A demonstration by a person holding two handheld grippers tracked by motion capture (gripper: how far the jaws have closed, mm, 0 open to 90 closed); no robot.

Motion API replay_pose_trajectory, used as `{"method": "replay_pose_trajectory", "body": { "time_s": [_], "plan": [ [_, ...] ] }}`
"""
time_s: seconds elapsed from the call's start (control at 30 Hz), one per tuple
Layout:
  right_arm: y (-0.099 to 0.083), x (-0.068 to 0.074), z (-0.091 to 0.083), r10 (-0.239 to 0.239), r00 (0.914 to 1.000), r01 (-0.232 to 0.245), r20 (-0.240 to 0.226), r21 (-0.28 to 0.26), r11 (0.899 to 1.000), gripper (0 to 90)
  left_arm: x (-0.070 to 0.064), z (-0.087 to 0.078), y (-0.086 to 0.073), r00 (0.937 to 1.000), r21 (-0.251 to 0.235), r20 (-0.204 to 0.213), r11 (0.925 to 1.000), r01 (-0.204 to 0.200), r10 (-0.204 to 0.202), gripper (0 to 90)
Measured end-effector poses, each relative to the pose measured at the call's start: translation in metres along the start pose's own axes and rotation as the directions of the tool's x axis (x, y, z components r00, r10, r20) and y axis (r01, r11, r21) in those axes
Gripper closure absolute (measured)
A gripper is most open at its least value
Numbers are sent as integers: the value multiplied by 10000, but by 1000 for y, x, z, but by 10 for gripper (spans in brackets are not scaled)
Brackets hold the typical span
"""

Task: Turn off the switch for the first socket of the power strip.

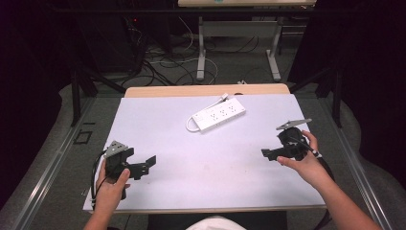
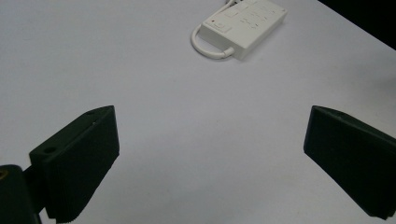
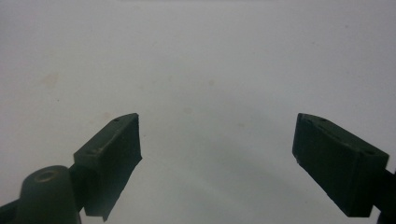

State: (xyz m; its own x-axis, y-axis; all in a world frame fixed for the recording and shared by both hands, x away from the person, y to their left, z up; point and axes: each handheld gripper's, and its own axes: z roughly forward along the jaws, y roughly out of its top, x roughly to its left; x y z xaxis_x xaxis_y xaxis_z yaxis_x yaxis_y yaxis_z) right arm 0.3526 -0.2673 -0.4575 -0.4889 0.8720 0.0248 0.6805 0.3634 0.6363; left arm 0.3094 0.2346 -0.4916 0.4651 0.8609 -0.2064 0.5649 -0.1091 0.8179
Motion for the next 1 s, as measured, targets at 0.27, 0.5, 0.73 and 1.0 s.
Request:
{"method": "replay_pose_trajectory", "body": {
  "time_s": [0.27, 0.5, 0.73, 1.0],
  "plan": [
    [7, 0, 2, -122, 9999, 124, -53, 399, 9991, 148, 0, 0, 0, 10000, 5, -7, 10000, -3, 3, 32],
    [15, 1, 3, -266, 9996, 273, -103, 676, 9973, 147, 0, 0, 0, 10000, 9, -8, 10000, -6, 6, 33],
    [24, 2, 3, -339, 9993, 348, -130, 845, 9958, 148, 0, 0, 0, 10000, 13, -11, 10000, -5, 5, 34],
    [37, 1, 4, -626, 9980, 624, -25, 1142, 9915, 148, 0, 0, 0, 10000, 22, -10, 10000, -22, 22, 34]
  ]
}}
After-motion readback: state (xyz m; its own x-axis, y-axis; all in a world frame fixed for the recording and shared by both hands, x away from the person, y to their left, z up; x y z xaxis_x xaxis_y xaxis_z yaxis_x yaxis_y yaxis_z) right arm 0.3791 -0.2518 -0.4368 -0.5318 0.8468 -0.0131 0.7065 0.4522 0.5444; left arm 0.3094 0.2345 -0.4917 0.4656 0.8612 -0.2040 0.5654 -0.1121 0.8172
